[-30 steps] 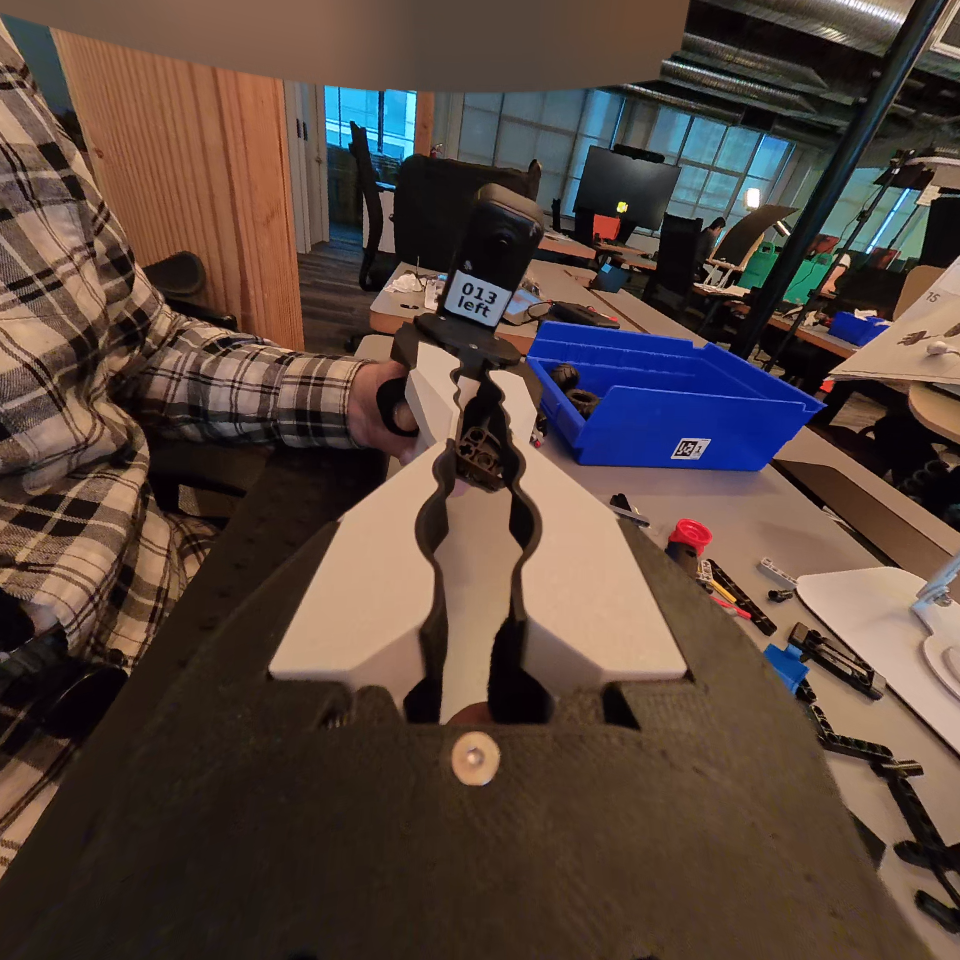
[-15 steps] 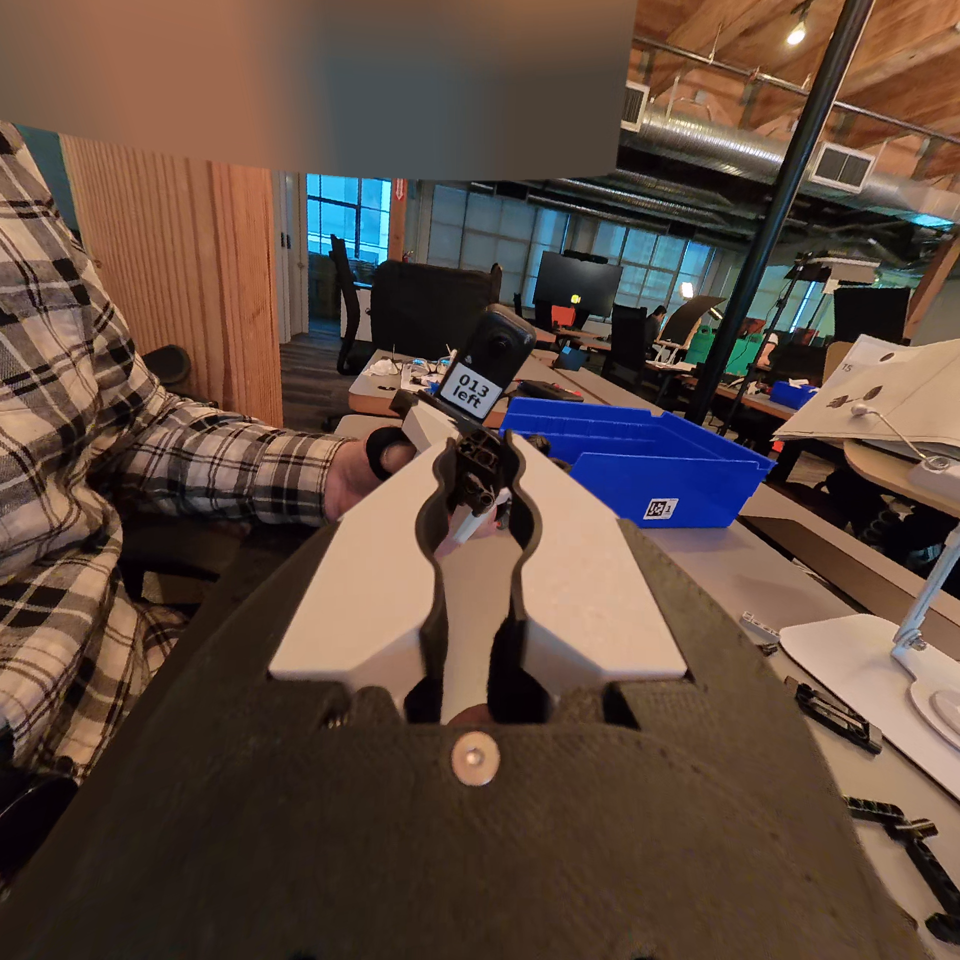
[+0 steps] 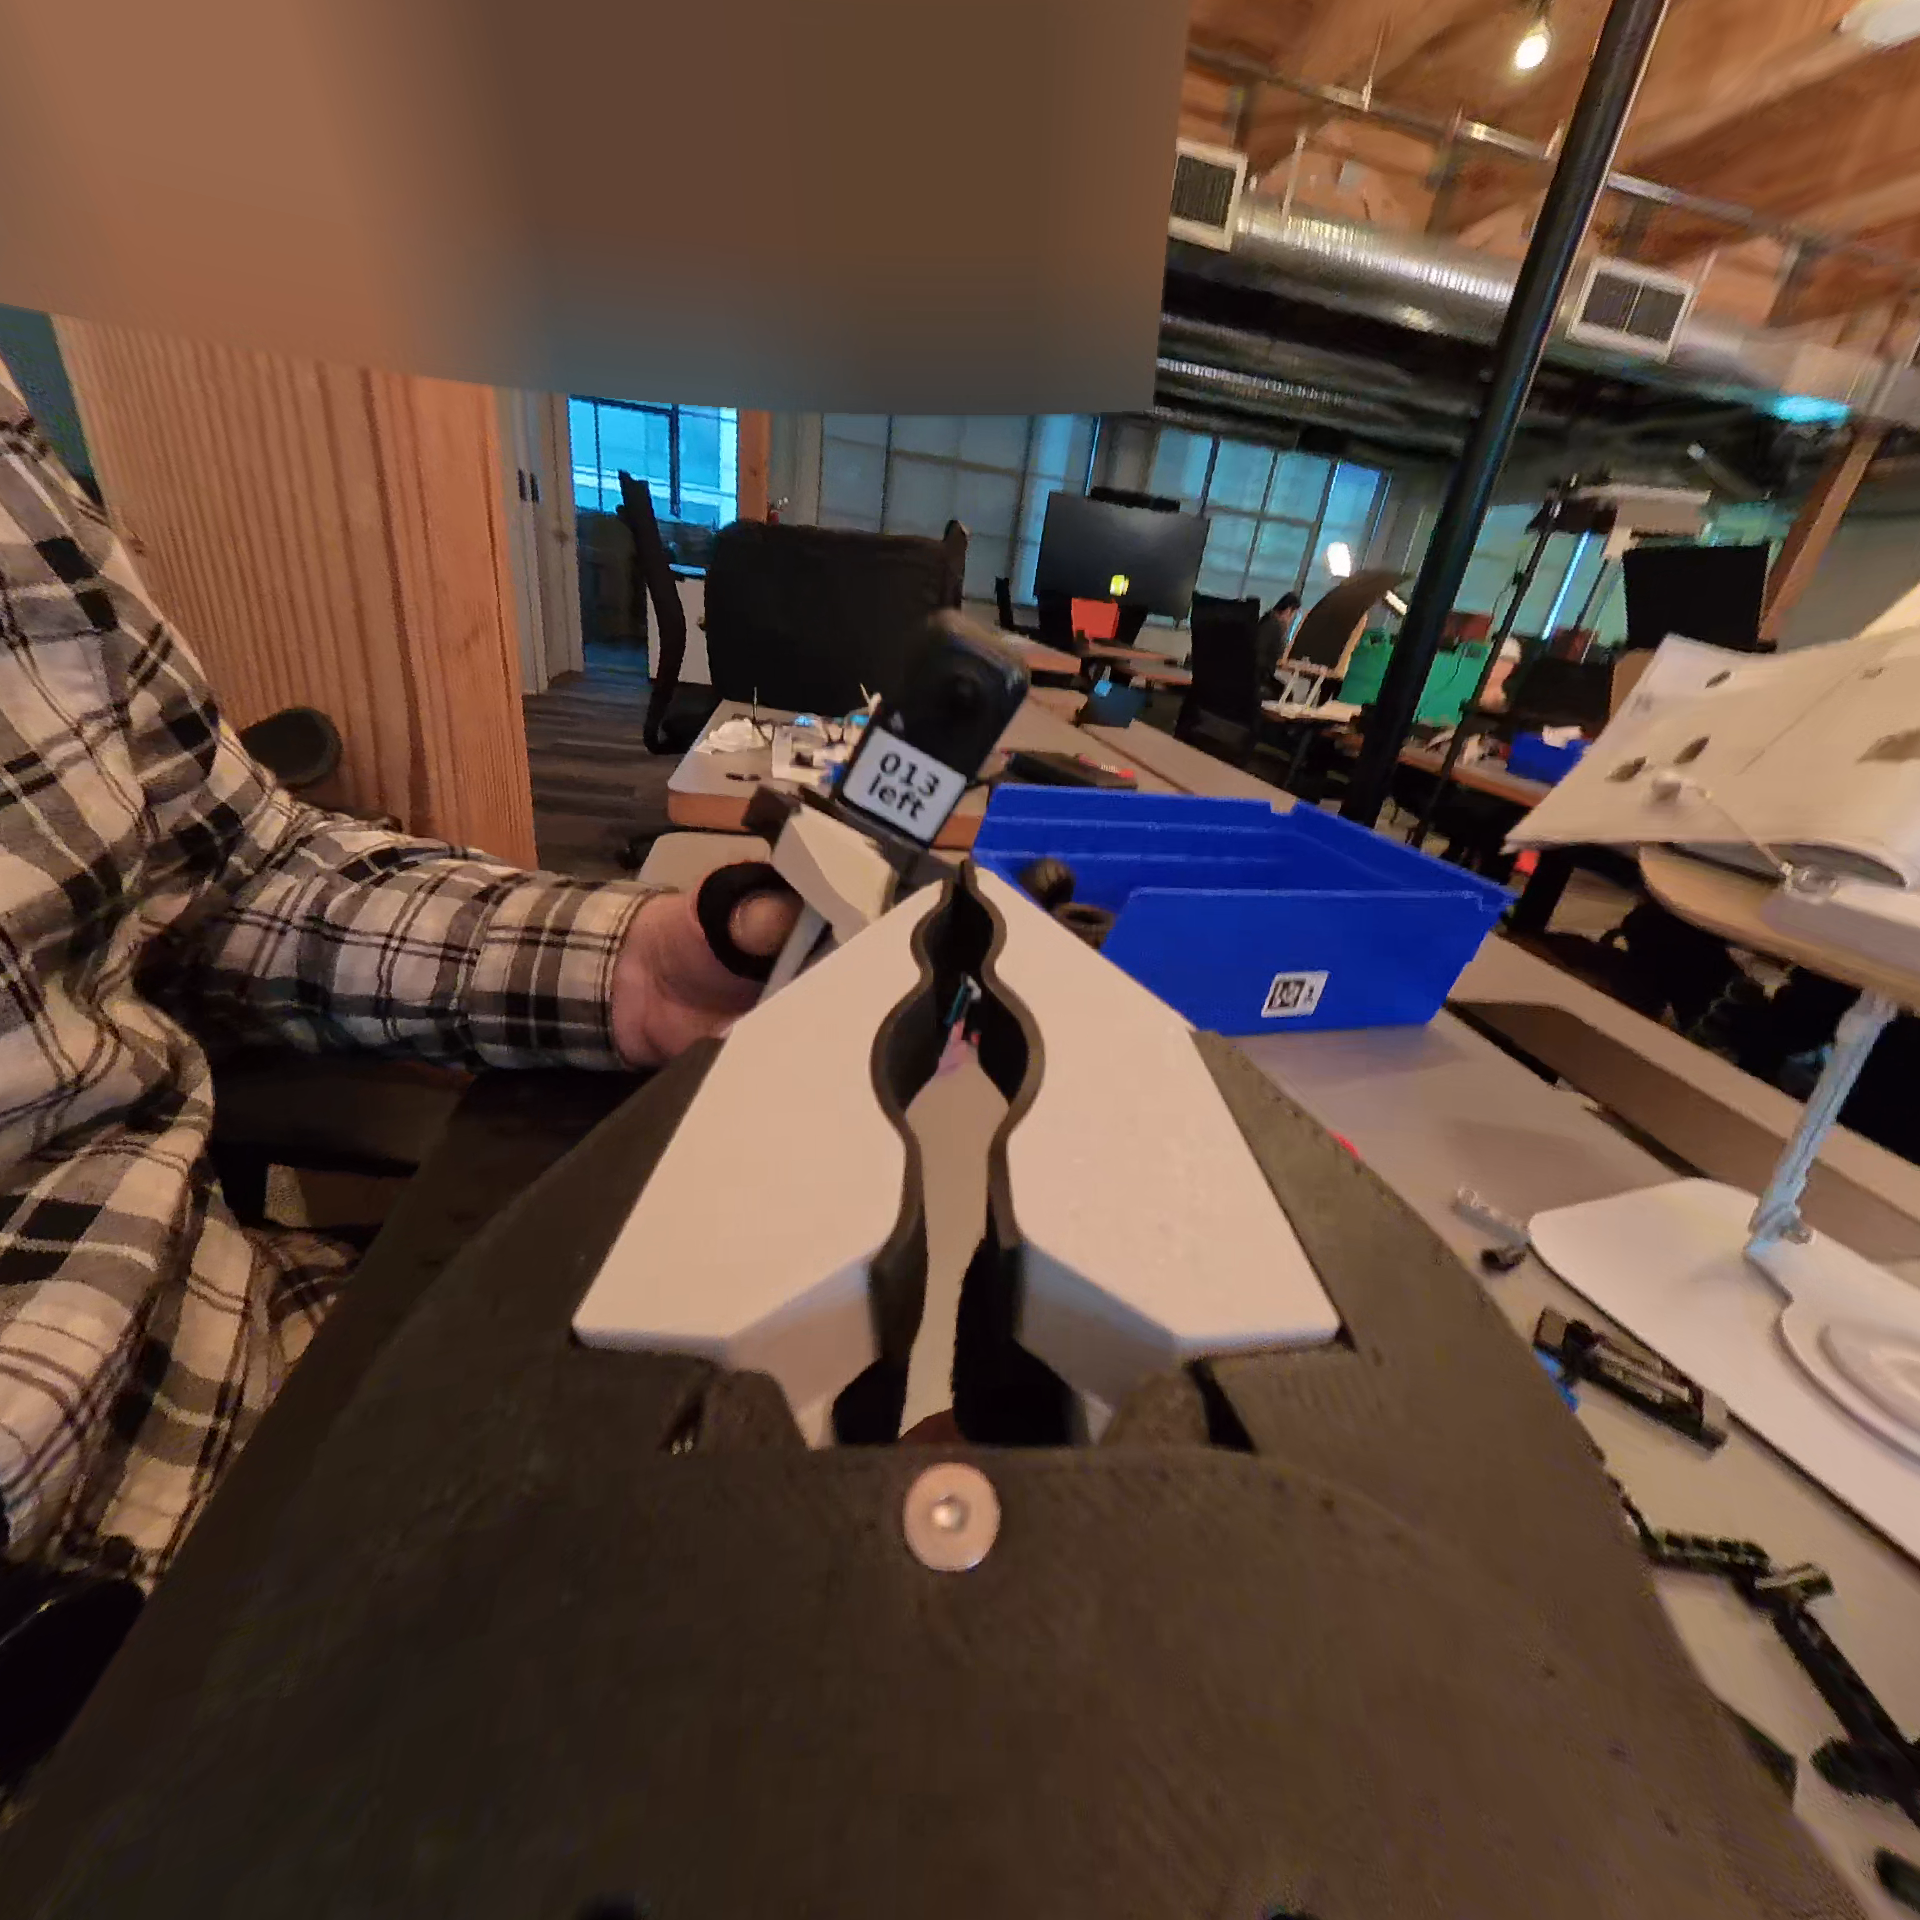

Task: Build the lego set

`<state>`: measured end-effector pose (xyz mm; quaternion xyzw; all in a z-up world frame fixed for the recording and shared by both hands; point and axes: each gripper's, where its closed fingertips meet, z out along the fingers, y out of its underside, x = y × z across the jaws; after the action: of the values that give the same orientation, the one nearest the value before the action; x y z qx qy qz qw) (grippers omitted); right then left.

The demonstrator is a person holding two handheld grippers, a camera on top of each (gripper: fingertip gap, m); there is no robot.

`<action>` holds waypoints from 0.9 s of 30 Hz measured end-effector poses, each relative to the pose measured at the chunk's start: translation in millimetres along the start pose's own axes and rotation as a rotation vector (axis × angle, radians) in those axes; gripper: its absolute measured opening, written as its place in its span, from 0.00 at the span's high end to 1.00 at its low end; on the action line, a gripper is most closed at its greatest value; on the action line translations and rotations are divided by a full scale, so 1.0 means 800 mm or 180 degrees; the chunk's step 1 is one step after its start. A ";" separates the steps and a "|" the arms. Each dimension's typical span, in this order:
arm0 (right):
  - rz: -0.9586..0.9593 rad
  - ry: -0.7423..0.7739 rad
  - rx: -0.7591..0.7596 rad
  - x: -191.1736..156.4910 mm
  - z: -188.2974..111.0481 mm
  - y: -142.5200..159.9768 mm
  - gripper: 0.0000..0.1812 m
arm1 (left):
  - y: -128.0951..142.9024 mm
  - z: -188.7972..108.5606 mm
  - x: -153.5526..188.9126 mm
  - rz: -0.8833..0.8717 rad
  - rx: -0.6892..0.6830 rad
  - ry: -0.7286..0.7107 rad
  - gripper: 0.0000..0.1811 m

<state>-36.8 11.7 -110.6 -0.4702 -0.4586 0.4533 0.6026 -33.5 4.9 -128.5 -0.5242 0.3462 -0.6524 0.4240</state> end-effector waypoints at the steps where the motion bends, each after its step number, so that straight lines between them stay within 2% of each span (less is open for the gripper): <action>1: 0.0016 -0.0004 -0.0056 0.000 0.000 0.006 1.00 | 0.002 0.001 -0.001 0.0007 -0.0036 -0.0003 0.91; 5: -0.0032 -0.0028 -0.0197 0.004 -0.006 0.003 1.00 | 0.012 -0.001 -0.005 0.0182 -0.0268 -0.0123 0.91; 7: -0.0124 -0.0028 -0.0372 0.008 -0.009 0.001 0.96 | 0.020 -0.002 -0.011 0.0352 -0.0452 -0.0265 0.91; 10: -0.0399 -0.0025 -0.0801 0.005 -0.006 0.010 0.88 | 0.021 0.001 -0.014 0.0503 -0.0547 -0.0385 0.91; 13: -0.0792 -0.0064 -0.1007 -0.007 -0.001 0.016 0.88 | 0.029 0.003 -0.015 0.0616 -0.0695 -0.0442 0.91; 16: -0.1222 -0.0142 -0.1195 -0.014 0.004 0.025 0.90 | 0.026 0.004 -0.011 0.0385 -0.0578 -0.0305 0.91; 19: -0.1305 -0.0378 -0.1263 -0.025 0.004 0.027 0.82 | 0.015 -0.002 -0.007 0.0080 -0.0375 -0.0121 0.91; 21: -0.1433 -0.0457 -0.1340 -0.027 0.003 0.026 0.80 | 0.014 -0.003 -0.005 0.0005 -0.0359 -0.0053 0.91; 27: -0.1953 -0.0515 -0.1804 -0.020 -0.001 0.042 0.81 | 0.018 0.000 -0.003 -0.0126 -0.0390 0.0061 0.91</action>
<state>-42.5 1.1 -145.4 -0.4220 -0.7295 0.1443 0.5186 -30.6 1.0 -142.4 -0.5496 0.3791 -0.6432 0.3749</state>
